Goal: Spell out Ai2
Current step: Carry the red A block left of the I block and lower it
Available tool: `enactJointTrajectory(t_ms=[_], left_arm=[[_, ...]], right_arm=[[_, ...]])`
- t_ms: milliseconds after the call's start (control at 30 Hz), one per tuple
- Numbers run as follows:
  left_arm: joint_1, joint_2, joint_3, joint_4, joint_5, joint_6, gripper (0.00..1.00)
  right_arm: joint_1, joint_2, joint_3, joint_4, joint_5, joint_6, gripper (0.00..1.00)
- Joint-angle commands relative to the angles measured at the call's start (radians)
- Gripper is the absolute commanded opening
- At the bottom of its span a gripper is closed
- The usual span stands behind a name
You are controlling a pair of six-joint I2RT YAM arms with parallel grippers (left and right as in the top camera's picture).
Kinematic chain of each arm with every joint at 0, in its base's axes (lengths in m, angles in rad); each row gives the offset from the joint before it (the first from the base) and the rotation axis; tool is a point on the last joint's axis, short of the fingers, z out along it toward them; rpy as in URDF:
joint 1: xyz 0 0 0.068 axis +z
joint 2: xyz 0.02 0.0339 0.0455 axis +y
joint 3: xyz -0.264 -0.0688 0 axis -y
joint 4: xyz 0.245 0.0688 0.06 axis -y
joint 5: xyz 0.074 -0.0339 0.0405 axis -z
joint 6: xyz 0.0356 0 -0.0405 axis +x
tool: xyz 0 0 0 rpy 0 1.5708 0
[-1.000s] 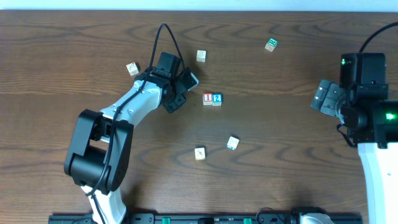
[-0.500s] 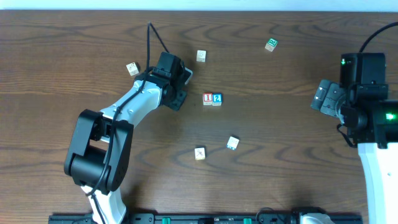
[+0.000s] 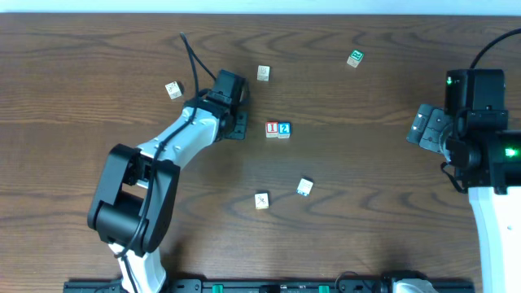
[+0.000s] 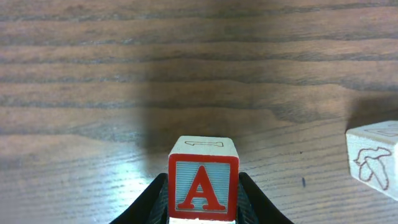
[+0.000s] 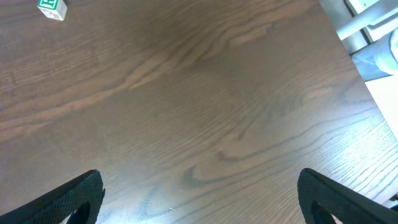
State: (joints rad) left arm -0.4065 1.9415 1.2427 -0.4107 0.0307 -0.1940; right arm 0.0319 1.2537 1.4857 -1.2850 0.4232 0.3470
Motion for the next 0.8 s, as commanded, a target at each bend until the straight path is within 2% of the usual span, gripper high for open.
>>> enactJointTrajectory(t_ms=[0, 533, 767], left_arm=[[-0.026, 0.013, 0.018, -0.004, -0.068, -0.103, 0.29], [-0.109, 0.013, 0.018, 0.022, -0.075, -0.130, 0.29], [-0.130, 0.013, 0.018, 0.027, -0.094, -0.183, 0.29]], right_arm=[[-0.006, 0.001, -0.003, 0.000, 0.014, -0.011, 0.99], [-0.006, 0.001, -0.003, 0.000, 0.014, -0.011, 0.99], [-0.006, 0.001, -0.003, 0.000, 0.014, -0.011, 0.99]])
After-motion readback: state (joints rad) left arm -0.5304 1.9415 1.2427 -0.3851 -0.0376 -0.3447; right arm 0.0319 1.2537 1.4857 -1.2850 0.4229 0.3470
